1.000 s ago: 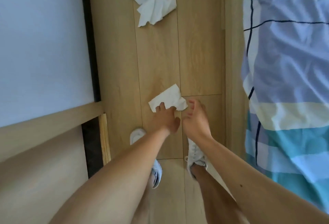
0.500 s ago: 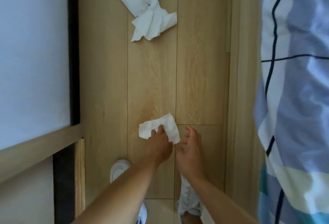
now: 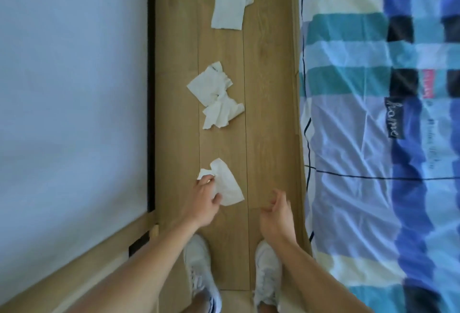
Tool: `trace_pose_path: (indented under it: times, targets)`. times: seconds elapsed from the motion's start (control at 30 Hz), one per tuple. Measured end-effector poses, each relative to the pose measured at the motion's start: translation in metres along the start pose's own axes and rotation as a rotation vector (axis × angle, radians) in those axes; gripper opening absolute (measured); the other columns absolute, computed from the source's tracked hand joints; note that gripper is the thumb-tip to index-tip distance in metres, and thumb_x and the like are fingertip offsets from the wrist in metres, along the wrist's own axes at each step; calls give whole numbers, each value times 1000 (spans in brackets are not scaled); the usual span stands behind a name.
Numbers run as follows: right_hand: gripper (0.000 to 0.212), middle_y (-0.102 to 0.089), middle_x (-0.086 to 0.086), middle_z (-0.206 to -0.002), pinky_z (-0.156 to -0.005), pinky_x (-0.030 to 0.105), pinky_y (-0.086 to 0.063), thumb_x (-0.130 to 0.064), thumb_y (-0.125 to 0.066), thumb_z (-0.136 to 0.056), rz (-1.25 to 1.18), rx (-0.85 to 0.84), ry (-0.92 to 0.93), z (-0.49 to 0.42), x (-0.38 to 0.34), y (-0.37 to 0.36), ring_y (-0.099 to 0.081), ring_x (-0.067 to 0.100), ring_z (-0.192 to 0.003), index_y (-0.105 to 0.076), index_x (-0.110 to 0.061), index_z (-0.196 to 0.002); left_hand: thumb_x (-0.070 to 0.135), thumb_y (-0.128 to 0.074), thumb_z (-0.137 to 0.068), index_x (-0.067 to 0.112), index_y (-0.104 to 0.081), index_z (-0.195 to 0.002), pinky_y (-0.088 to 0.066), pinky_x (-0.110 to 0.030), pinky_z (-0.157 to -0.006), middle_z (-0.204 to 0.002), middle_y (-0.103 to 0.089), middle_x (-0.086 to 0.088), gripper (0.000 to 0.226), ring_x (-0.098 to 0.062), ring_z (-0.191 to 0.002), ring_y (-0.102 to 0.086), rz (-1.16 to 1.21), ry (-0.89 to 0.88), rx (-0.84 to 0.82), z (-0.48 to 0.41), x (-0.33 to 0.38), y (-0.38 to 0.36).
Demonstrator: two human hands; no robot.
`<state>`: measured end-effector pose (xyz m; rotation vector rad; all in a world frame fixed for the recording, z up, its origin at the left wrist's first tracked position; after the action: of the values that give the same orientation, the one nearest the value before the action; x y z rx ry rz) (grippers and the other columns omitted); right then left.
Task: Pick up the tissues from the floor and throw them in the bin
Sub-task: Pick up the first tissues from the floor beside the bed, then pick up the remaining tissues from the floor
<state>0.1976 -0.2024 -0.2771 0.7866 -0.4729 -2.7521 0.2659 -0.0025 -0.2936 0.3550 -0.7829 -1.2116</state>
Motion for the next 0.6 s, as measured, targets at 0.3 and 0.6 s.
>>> trace_pose_path:
  times: [0.3,0.6]
  targets:
    - [76,-46,11,-137,-56,28,-51,-7,-56,-87,119,-58,-9,-72,-144,19,-62,15,-81,-25,-31,-152,17,-40,-101,-4,-51,-134,-39,-42,-110,-152,-40,-11,41,-28,-136,-41,122,30,-14,-74,4,132]
    - [80,-36,11,-147,-83,41,-57,-9,-60,-86,813,-243,273,-209,-243,-32,-56,28,-115,-22,-28,-155,19,-42,-101,-3,-51,-137,-35,-34,-108,-154,-40,-12,43,-29,-137,-43,74,-40,-95,-209,-27,212]
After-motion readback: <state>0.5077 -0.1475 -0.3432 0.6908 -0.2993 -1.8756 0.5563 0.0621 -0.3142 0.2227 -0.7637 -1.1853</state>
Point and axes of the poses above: each hand's wrist, its own z-axis away from the middle knuckle, its own y-axis out of the back of the hand, x = y × z, the point moved 6 cm from there along -z, towards the middle knuckle
